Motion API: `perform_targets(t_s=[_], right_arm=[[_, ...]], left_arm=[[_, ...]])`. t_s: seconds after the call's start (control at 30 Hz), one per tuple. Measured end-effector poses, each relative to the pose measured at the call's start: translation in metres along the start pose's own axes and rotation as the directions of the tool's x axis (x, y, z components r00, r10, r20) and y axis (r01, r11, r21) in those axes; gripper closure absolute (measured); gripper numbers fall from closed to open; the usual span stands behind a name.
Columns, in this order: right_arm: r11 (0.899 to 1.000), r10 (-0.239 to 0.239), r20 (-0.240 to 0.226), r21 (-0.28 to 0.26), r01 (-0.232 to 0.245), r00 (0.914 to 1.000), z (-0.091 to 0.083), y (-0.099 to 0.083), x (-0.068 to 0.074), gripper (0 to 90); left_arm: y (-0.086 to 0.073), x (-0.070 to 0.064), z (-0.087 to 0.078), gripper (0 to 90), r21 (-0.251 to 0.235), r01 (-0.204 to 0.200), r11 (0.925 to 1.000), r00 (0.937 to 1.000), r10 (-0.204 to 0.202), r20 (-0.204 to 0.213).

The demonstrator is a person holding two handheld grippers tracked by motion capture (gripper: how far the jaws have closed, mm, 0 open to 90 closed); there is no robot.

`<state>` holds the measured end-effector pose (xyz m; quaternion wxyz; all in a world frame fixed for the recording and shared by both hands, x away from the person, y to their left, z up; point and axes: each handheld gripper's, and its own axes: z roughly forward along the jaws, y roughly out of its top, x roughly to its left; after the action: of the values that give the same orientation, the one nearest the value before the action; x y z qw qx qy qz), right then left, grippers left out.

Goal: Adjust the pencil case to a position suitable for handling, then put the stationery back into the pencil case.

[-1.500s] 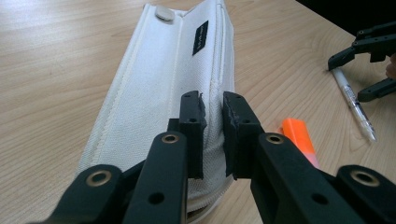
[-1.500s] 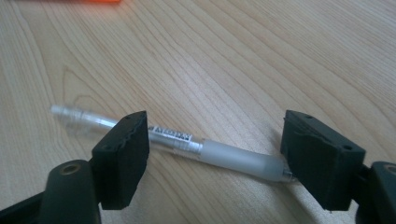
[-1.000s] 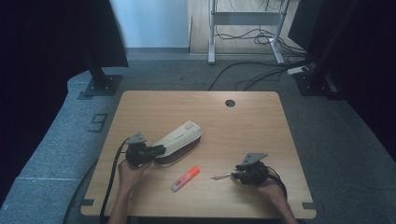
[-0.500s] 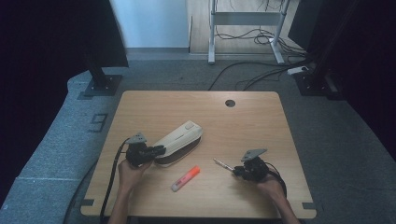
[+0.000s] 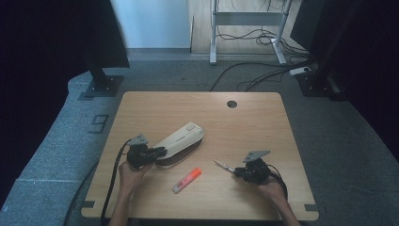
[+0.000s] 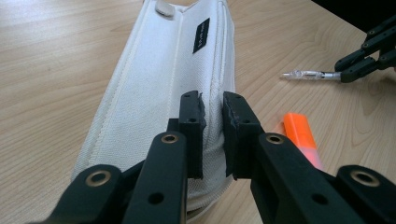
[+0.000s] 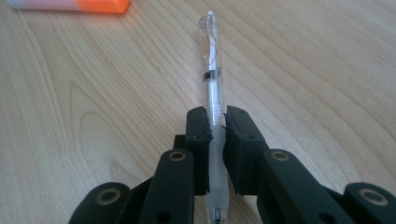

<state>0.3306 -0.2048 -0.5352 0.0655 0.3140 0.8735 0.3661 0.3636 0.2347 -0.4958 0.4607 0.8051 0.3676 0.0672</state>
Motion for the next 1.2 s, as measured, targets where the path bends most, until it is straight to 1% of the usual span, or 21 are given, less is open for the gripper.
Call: perform_targets(t_s=[0.4, 0.67, 0.73, 0.97, 1.2], right_arm=[[0.999, -0.011, 0.004, -0.032, 0.011, 0.9999, -0.003, 0.013, 0.004, 78.6], [0.998, -0.006, -0.009, -0.056, 0.005, 0.9999, -0.003, 0.023, 0.004, 78.6], [0.998, -0.004, -0.013, -0.061, 0.003, 0.9999, -0.003, 0.026, 0.004, 78.6], [0.997, -0.02, -0.021, -0.072, 0.018, 0.9996, 0.001, 0.039, 0.006, 78.6], [0.997, -0.034, -0.031, -0.071, 0.031, 0.999, 0.008, 0.053, 0.007, 78.6]], left_arm=[[0.0, 0.001, -0.001, 79.0, -0.003, 0.013, 0.9999, 0.9999, -0.013, 0.006], [0.0, 0.0, -0.001, 79.0, 0.001, 0.003, 1.0, 1.0, -0.003, 0.004], [0.0, -0.001, -0.001, 78.8, 0.006, -0.01, 0.9999, 1.0, 0.01, 0.0], [0.0, -0.001, -0.002, 78.8, 0.001, -0.004, 1.0, 1.0, 0.004, 0.001], [0.0, 0.0, -0.003, 79.0, -0.004, -0.001, 1.0, 1.0, 0.001, -0.001]])
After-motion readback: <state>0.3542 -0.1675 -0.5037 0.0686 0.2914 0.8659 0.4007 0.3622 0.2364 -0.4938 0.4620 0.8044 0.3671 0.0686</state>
